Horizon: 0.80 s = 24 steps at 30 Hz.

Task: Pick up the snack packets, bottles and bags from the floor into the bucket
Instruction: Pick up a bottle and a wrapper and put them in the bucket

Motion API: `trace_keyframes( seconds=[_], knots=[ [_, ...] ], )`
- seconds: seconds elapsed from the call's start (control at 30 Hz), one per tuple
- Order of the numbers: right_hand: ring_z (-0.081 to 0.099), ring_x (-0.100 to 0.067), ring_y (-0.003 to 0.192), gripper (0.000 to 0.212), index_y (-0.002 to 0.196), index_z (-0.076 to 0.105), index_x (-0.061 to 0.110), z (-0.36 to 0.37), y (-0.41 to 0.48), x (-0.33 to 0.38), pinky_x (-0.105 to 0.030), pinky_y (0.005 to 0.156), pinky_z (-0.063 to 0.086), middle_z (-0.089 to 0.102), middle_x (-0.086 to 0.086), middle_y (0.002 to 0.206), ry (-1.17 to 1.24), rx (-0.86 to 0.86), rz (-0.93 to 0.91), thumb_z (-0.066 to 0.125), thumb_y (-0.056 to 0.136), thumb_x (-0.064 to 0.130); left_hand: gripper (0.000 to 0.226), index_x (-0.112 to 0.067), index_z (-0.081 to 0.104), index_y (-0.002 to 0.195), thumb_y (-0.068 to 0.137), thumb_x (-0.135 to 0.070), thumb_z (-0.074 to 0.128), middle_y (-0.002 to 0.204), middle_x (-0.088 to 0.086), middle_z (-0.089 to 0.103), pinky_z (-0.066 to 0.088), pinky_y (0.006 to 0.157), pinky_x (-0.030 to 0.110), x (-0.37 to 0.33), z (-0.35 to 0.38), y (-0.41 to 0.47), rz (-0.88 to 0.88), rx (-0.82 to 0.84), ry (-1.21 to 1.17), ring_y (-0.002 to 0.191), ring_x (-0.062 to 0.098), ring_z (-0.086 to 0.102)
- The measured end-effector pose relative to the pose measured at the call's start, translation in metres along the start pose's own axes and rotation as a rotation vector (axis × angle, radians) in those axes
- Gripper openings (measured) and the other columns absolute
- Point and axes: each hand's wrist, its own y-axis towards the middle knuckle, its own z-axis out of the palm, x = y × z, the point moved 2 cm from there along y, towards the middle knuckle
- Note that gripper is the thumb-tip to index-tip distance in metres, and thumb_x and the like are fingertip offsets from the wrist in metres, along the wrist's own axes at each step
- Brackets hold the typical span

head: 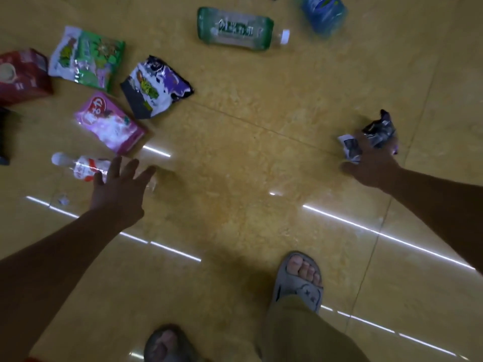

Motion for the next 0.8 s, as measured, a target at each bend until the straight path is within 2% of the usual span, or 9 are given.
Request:
trace_keyframes(
  seconds=[0.07, 0.17, 0.23, 0.33, 0.4, 0.5, 0.63, 0.8],
  knots=[
    [0.002, -0.048, 0.145, 0.093, 0.154, 0.011, 0.031, 0.007, 0.01, -0.005, -0.04, 0.121, 0.016, -0.018, -0.021, 0.158, -0.017, -0.058, 0.016, 0.07, 0.083, 0.043, 0.111, -0.038, 0.017, 0.152, 0.064, -0.034, 0.084, 0.16, 0.003, 0.015, 0.027, 0.11, 0.058, 0.003, 0.012, 0.004, -0.01, -0.014, -0.043, 0.147, 0.033, 0.007],
    [0.014, -0.05, 0.142, 0.092, 0.153, 0.011, 0.035, 0.012, 0.016, -0.006, -0.044, 0.115, 0.027, -0.014, -0.023, 0.158, -0.015, -0.099, 0.034, 0.07, 0.082, 0.04, 0.106, -0.037, 0.018, 0.152, 0.067, -0.02, 0.079, 0.16, 0.004, 0.018, 0.028, 0.109, 0.059, 0.006, 0.023, 0.009, -0.01, -0.042, -0.071, 0.146, 0.034, 0.009],
    [0.023, -0.052, 0.138, 0.086, 0.151, 0.016, 0.034, 0.013, 0.019, -0.005, -0.049, 0.113, 0.03, -0.006, -0.025, 0.158, -0.005, -0.114, 0.022, 0.068, 0.082, 0.036, 0.101, -0.036, 0.018, 0.153, 0.07, -0.012, 0.072, 0.16, 0.003, 0.019, 0.027, 0.109, 0.061, 0.006, 0.027, 0.012, -0.022, -0.063, -0.069, 0.147, 0.034, 0.009],
    [0.038, -0.055, 0.127, 0.078, 0.146, 0.028, 0.036, 0.013, 0.022, -0.002, -0.05, 0.106, 0.04, -0.008, -0.023, 0.158, 0.013, -0.189, 0.018, 0.07, 0.08, 0.03, 0.089, -0.032, 0.018, 0.153, 0.077, -0.008, 0.058, 0.16, 0.003, 0.021, 0.024, 0.108, 0.063, 0.002, 0.03, 0.017, -0.063, -0.057, -0.012, 0.146, 0.035, 0.012],
    [0.04, -0.057, 0.125, 0.075, 0.145, 0.031, 0.033, 0.013, 0.022, 0.0, -0.048, 0.105, 0.041, -0.009, -0.024, 0.157, -0.002, -0.202, 0.014, 0.07, 0.082, 0.028, 0.076, -0.024, 0.033, 0.148, 0.077, -0.007, 0.054, 0.15, 0.007, 0.038, 0.028, 0.102, 0.064, 0.001, 0.028, 0.022, -0.064, -0.112, 0.027, 0.14, 0.038, 0.026],
    [0.043, -0.055, 0.122, 0.068, 0.144, 0.037, 0.028, 0.009, 0.018, -0.001, -0.048, 0.104, 0.041, 0.0, -0.026, 0.157, 0.003, -0.235, -0.008, 0.069, 0.084, 0.02, 0.058, -0.015, 0.055, 0.127, 0.07, -0.005, 0.057, 0.124, 0.012, 0.059, 0.034, 0.093, 0.058, 0.001, 0.026, 0.025, -0.051, -0.162, 0.079, 0.12, 0.041, 0.043],
    [0.051, -0.05, 0.108, 0.052, 0.135, 0.051, 0.019, -0.006, 0.0, -0.004, -0.049, 0.099, 0.044, 0.021, -0.023, 0.149, 0.026, -0.26, -0.031, 0.061, 0.085, 0.009, 0.048, -0.014, 0.06, 0.119, 0.072, -0.004, 0.058, 0.111, 0.013, 0.063, 0.031, 0.093, 0.058, -0.001, 0.021, 0.01, -0.036, -0.206, 0.084, 0.105, 0.041, 0.051],
    [0.053, -0.044, 0.111, 0.045, 0.126, 0.059, 0.024, -0.022, -0.042, 0.01, -0.045, 0.098, 0.046, 0.029, -0.016, 0.148, 0.026, -0.235, -0.108, 0.064, 0.083, 0.011, 0.047, -0.013, 0.064, 0.116, 0.07, -0.002, 0.061, 0.106, 0.014, 0.065, 0.028, 0.096, 0.061, 0.007, 0.009, -0.033, -0.012, -0.239, 0.074, 0.099, 0.041, 0.056]
  ],
)
